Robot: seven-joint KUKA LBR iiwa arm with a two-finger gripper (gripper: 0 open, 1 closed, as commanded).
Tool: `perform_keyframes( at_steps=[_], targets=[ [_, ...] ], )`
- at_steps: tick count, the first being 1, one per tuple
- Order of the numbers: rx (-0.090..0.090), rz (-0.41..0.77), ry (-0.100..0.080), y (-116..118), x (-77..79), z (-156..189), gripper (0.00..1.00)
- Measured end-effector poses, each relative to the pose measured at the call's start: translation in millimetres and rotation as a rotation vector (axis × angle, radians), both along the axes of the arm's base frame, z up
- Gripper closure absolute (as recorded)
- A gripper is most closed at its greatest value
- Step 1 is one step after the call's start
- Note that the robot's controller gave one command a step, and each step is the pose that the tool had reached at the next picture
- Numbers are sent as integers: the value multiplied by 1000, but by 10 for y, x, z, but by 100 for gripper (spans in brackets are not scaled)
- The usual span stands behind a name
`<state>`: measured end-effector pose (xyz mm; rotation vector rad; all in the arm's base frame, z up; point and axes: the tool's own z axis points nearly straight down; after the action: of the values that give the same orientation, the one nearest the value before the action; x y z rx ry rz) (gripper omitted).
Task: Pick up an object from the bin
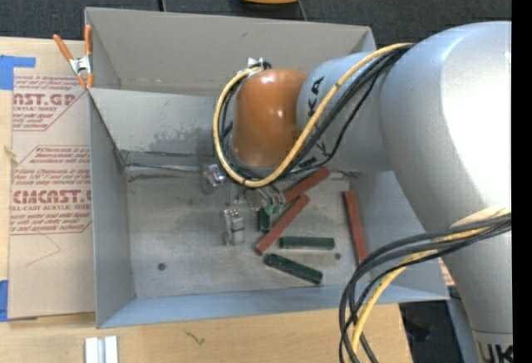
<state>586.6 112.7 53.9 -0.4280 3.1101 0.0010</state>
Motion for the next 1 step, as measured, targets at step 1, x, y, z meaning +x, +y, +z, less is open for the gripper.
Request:
perform_keyframes(
  at_steps=[1],
  targets=[
    [1,171,-1,-679,-196,109,0]
  ],
)
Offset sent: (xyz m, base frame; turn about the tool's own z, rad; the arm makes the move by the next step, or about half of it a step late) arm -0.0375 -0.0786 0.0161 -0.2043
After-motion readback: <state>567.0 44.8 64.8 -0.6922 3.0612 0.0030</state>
